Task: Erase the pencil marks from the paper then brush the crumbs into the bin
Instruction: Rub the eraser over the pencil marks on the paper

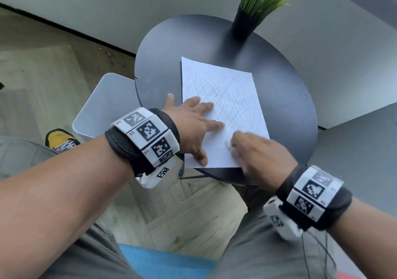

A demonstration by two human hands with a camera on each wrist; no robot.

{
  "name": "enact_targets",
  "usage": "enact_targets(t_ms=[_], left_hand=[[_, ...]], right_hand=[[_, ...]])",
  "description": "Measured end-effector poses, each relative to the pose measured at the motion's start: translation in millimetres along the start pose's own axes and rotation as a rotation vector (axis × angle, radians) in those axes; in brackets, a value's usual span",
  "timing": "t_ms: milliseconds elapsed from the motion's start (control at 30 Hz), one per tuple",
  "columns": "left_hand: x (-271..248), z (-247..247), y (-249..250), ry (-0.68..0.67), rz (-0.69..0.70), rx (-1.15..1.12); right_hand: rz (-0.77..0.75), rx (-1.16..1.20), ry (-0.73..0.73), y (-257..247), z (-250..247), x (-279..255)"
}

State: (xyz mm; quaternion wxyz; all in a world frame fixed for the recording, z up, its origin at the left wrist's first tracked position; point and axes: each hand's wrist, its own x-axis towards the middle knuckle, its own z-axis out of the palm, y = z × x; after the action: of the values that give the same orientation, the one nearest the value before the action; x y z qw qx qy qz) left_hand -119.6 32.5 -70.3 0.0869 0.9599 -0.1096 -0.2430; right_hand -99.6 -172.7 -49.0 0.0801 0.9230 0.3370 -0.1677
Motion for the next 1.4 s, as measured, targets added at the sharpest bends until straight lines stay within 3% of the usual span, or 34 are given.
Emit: enact_targets(t_ms=[67, 200, 367, 500, 633, 867, 1033, 1200, 1333, 1400], left_hand=[[0.3, -0.4, 0.3, -0.001, -0.005, -0.004], [0.9, 0.6, 0.5, 0.014, 0.001, 0.021], [-0.8, -0.8, 1.1, -0.004, -0.010, 0.002], [-1.5, -3.0, 1.3, 0.000, -0.001, 0.002], [-3.6, -5.9, 0.9, 0.002, -0.001, 0.001], [-2.0, 3.7, 10.3, 0.080, -0.028, 0.053], [-0.2, 5.7, 11.0, 0.044, -0.049, 0.035], [2.9, 5.4, 12.1, 0.017, -0.054, 0.042], [3.1, 6.7, 12.0, 0.031, -0.056, 0.048], [3.2, 7.9, 11.7, 0.034, -0.052, 0.036]], right_hand=[[0.056, -0.018, 0.054, 7.0, -2.3, 4.2], [-0.166, -0.009, -0.019, -38.6, 11.5, -17.0], [0.124, 0.018, 0.054, 6.3, 1.5, -2.5], [-0.084, 0.017, -0.006, -22.1, 9.0, -14.8], [0.107, 0.014, 0.015, 11.2, -3.7, -3.8], [0.121, 0.015, 0.020, 5.6, -7.0, -3.5], [-0.102, -0.019, -0.060, -29.2, 8.2, -26.1], [0.134, 0.047, 0.044, 7.1, 0.5, -10.8], [-0.079, 0.011, -0.021, -37.3, 12.7, -27.7], [-0.030, 0.018, -0.019, -25.1, 12.4, -25.8]])
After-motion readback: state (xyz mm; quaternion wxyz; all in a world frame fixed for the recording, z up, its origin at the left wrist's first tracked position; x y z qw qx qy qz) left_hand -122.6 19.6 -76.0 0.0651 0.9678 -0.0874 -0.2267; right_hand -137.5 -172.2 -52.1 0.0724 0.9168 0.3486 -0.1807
